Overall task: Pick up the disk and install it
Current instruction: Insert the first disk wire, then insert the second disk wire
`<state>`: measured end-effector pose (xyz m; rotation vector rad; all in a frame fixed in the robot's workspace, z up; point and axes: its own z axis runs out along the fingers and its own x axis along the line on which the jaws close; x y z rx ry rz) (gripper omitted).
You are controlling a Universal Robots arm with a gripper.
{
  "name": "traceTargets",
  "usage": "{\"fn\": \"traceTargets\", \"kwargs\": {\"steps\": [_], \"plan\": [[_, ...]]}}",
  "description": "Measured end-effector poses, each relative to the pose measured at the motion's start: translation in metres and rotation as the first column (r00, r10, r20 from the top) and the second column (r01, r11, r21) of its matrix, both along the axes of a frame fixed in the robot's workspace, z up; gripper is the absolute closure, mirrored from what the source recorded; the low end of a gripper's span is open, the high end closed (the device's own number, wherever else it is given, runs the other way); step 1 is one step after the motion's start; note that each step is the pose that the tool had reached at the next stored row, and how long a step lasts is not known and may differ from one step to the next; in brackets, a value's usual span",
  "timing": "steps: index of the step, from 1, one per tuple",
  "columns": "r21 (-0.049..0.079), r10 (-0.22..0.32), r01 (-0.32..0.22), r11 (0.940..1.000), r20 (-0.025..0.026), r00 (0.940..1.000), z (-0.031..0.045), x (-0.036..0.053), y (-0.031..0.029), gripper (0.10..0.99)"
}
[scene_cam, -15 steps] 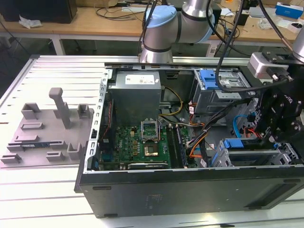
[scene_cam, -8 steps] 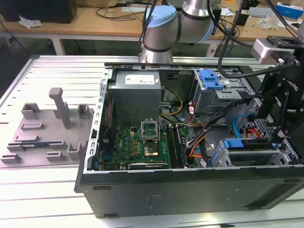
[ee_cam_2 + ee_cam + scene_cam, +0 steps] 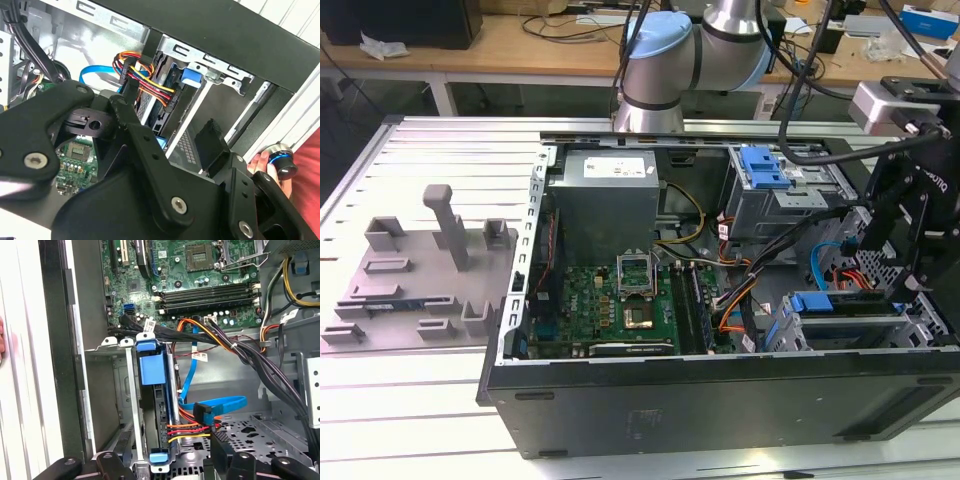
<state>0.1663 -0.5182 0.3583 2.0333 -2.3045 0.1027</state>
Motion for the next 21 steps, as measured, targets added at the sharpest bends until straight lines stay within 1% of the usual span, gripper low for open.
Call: {"fn": "traceTargets", "kwargs": {"steps": [7, 9, 11, 12, 13, 14, 16, 17, 18, 19, 20, 21], "plan": [[-0.006, 0.0, 0.0, 1.0, 0.0, 1.0, -0.0001, 0.0, 0.0, 0.361], [-0.011, 0.0, 0.0, 0.9999, 0.0, 1.0, 0.0, 0.0, 0.0, 0.361], [-0.011, 0.0, 0.0, 0.9999, 0.0, 1.0, 0.0, 0.0, 0.0001, 0.361], [-0.012, 0.0, 0.0, 0.9999, -0.0003, 1.0, 0.0004, 0.0001, 0.001, 0.361], [-0.015, 0.0, 0.0, 0.9999, -0.0008, 1.0, 0.0021, 0.0002, 0.0032, 0.361], [-0.023, 0.0, 0.0, 0.9997, -0.0014, 1.0, 0.0065, 0.0001, 0.0069, 0.361], [-0.034, 0.0, 0.0, 0.9994, -0.0017, 1.0, 0.0207, 0.0001, 0.0156, 0.361], [-0.045, 0.0, 0.0, 0.999, -0.0024, 1.0, 0.0304, 0.0001, 0.0217, 0.361], [-0.061, 0.0, 0.0, 0.9981, -0.0044, 1.0, 0.035, 0.0002, 0.0258, 0.361], [-0.074, 0.0, 0.0, 0.9973, -0.0056, 1.0, 0.0362, 0.0, 0.0273, 0.376], [-0.083, 0.0, 0.0, 0.9965, -0.0059, 1.0, 0.0371, 0.0, 0.0287, 0.376], [-0.088, 0.0, 0.0, 0.9961, -0.0059, 1.0, 0.0375, 0.0, 0.0298, 0.443]]}}
